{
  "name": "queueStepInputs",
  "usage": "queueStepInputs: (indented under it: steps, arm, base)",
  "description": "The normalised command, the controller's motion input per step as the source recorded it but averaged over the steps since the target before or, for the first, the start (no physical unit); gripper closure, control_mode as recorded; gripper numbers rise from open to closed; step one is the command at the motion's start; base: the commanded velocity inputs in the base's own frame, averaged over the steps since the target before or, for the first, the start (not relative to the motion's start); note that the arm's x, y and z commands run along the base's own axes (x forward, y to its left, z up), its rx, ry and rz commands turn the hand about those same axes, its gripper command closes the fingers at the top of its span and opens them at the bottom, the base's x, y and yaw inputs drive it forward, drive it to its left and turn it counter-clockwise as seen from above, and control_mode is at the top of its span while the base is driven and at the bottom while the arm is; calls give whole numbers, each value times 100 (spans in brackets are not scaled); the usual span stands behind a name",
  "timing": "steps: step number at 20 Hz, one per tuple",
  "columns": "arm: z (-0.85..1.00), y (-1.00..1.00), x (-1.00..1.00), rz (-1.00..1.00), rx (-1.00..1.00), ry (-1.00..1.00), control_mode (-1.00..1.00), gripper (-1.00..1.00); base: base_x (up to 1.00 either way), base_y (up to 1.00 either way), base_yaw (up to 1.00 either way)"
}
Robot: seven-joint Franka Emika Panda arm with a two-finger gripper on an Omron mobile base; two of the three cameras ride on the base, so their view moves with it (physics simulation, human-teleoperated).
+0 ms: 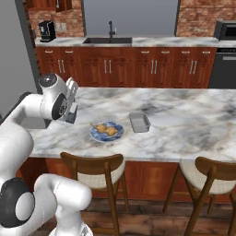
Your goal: Retrieve the tupperware and aluminum foil from the cabinet and place them on the dining counter near the plate with onions to prepare for storing leftovers.
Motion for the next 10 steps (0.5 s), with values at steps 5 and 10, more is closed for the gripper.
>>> queueStepInputs:
  steps: [5,10]
  arm:
    - [-39,26,69,0,0,-12,-100,100]
    - [-20,39,39,-7,-4,7,-100,100]
  base:
    - [0,0,0]
    - [0,0,0]
